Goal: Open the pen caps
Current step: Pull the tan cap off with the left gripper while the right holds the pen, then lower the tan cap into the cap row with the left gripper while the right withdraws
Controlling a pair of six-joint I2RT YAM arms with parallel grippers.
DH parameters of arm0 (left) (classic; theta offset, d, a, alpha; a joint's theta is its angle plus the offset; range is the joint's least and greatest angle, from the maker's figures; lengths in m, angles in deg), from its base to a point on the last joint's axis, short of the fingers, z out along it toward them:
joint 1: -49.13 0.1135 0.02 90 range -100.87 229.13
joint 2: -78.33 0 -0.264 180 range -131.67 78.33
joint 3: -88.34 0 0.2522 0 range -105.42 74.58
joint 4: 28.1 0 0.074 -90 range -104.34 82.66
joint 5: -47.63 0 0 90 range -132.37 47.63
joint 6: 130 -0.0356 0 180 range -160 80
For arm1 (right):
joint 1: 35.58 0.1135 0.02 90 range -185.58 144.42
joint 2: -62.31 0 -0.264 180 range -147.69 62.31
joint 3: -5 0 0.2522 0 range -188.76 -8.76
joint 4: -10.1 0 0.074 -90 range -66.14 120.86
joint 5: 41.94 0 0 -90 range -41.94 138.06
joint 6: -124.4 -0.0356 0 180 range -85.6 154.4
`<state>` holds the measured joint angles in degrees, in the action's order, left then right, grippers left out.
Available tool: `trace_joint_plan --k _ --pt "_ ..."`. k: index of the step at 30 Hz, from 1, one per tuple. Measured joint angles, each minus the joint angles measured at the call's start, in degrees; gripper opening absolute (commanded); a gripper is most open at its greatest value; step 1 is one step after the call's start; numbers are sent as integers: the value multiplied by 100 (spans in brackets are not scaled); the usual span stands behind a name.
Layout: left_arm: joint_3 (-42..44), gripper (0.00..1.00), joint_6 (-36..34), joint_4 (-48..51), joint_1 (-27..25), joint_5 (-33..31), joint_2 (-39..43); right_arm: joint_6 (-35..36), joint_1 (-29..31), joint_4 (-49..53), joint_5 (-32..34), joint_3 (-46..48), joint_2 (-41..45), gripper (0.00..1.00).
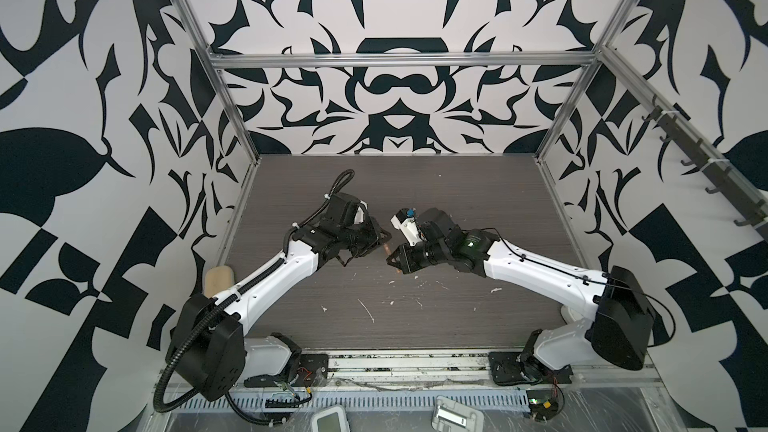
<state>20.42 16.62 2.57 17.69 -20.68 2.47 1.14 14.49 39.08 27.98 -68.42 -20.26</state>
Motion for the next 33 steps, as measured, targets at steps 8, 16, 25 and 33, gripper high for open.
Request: trace_joint_plan --k 8,16,25,33 --pt "-402 0 -382 385 352 726 -240 -173 0 -686 151 431 328 0" --pt "-752 0 -717 817 728 1467 -557 -236 0 -1320 319 846 584 0" --pt "-1128 0 -960 1353 920 1875 -820 -240 2 -1716 413 1187 863 0" --pt "-1558 0 -1504 1263 2258 393 -1097 -240 17 -162 234 1788 1416 0"
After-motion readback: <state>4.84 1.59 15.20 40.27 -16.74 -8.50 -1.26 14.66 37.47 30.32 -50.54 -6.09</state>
